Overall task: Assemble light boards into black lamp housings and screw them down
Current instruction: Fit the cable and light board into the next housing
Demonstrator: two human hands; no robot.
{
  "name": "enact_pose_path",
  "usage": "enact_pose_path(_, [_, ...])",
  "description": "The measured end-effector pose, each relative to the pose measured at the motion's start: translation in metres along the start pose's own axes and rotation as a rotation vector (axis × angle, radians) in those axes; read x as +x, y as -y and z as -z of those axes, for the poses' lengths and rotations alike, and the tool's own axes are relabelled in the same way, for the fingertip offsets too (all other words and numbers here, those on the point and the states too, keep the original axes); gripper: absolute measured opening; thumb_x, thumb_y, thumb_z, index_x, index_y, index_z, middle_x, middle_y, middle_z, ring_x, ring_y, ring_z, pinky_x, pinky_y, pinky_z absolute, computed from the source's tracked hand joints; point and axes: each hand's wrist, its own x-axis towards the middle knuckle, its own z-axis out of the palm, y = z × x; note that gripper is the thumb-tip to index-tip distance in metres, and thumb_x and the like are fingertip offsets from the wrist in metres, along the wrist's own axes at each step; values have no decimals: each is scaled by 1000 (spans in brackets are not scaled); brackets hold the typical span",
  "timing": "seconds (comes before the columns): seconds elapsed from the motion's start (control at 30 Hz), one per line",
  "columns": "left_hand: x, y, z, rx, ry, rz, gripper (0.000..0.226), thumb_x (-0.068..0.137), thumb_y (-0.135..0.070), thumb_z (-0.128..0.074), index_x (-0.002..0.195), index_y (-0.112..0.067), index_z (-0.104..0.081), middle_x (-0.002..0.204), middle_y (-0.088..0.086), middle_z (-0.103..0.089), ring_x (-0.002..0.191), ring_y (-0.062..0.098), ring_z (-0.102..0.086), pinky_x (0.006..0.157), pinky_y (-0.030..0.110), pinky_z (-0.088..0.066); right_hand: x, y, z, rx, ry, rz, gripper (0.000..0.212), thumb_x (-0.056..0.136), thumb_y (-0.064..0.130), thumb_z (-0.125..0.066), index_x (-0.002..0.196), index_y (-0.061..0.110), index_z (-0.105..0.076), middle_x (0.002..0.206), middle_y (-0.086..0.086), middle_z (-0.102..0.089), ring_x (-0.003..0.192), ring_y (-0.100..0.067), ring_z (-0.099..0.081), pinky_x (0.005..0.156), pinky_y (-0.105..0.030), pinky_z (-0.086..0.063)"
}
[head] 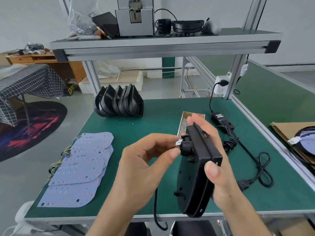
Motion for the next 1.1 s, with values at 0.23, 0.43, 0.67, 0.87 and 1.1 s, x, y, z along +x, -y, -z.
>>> enact_pose_path(0.23, [-2,-4,-1,86,-2,-47,30,83,-33,-77,112,-37,-79,102,-14,-80,96,10,-75,87,20,-56,-8,3,-11,80,-24,-25,92,99,68,-51,165,14,-17,153,-18,-44,142,-45,-37,119,-74,-17])
enact_pose_path(0.43, [1,-13,6,243,13,-155,27,87,-32,-76,113,-28,-81,96,-15,-79,87,13,-74,80,19,-54,-7,11,-16,140,10,22,84,99,67,-52,163,17,-29,161,-16,-39,153,-45,-26,120,-75,-9])
enact_pose_path(0.67, [2,-16,16,383,60,-242,31,87,-36,-74,118,-39,-72,88,-14,-75,79,12,-70,75,20,-54,-13,9,-14,124,89,-51,82,96,71,-54,163,30,-29,156,-5,-49,147,-36,-35,115,-81,-12])
enact_pose_path(0.87, [1,-12,17,448,73,-325,24,93,-36,-70,116,-30,-70,76,-4,-66,70,20,-62,66,35,-50,-12,5,-22,240,86,-148,78,106,59,-48,165,16,-21,157,-12,-47,150,-35,-35,121,-66,-14])
enact_pose_path(1.1, [4,-12,18,410,102,-308,25,91,-32,-72,115,-25,-76,74,-4,-65,69,20,-61,65,32,-49,-12,6,-26,302,66,-156,74,105,58,-49,165,21,-24,161,-12,-42,152,-35,-32,124,-58,-17])
